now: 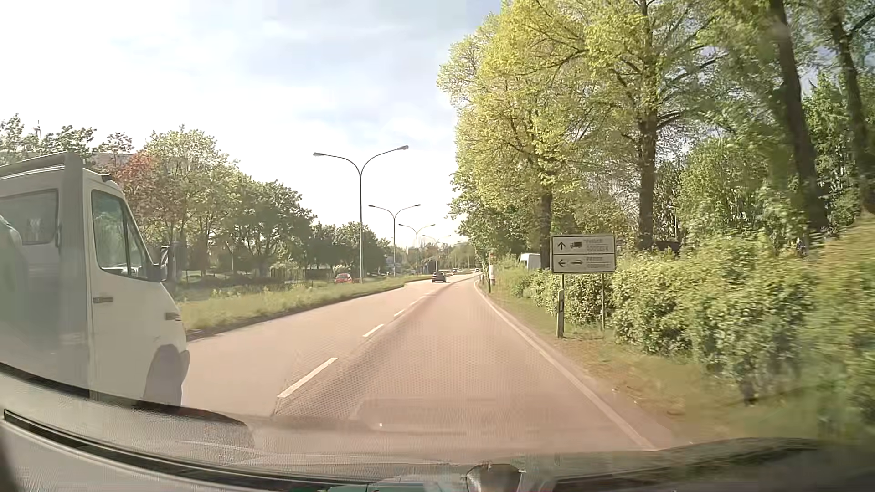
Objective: Follow the waypoints while adhering to traffic rules and regulations
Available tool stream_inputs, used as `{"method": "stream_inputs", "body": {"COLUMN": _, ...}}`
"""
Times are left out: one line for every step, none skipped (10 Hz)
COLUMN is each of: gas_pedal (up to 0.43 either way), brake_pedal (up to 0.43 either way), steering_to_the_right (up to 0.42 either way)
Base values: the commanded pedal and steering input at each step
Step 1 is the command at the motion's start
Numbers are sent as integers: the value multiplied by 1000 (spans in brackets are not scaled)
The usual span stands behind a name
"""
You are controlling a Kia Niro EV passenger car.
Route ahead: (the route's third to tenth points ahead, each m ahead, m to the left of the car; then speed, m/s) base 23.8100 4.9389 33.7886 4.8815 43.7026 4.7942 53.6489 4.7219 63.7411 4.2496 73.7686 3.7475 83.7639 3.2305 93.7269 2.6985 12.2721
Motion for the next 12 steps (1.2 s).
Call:
{"method": "stream_inputs", "body": {"gas_pedal": 79, "brake_pedal": 0, "steering_to_the_right": 1}}
{"method": "stream_inputs", "body": {"gas_pedal": 79, "brake_pedal": 0, "steering_to_the_right": 0}}
{"method": "stream_inputs", "body": {"gas_pedal": 79, "brake_pedal": 0, "steering_to_the_right": 0}}
{"method": "stream_inputs", "body": {"gas_pedal": 79, "brake_pedal": 0, "steering_to_the_right": 0}}
{"method": "stream_inputs", "body": {"gas_pedal": 79, "brake_pedal": 0, "steering_to_the_right": -1}}
{"method": "stream_inputs", "body": {"gas_pedal": 79, "brake_pedal": 0, "steering_to_the_right": -1}}
{"method": "stream_inputs", "body": {"gas_pedal": 79, "brake_pedal": 0, "steering_to_the_right": -1}}
{"method": "stream_inputs", "body": {"gas_pedal": 79, "brake_pedal": 0, "steering_to_the_right": -1}}
{"method": "stream_inputs", "body": {"gas_pedal": 79, "brake_pedal": 0, "steering_to_the_right": -1}}
{"method": "stream_inputs", "body": {"gas_pedal": 79, "brake_pedal": 0, "steering_to_the_right": -1}}
{"method": "stream_inputs", "body": {"gas_pedal": 79, "brake_pedal": 0, "steering_to_the_right": -1}}
{"method": "stream_inputs", "body": {"gas_pedal": 79, "brake_pedal": 0, "steering_to_the_right": -1}}
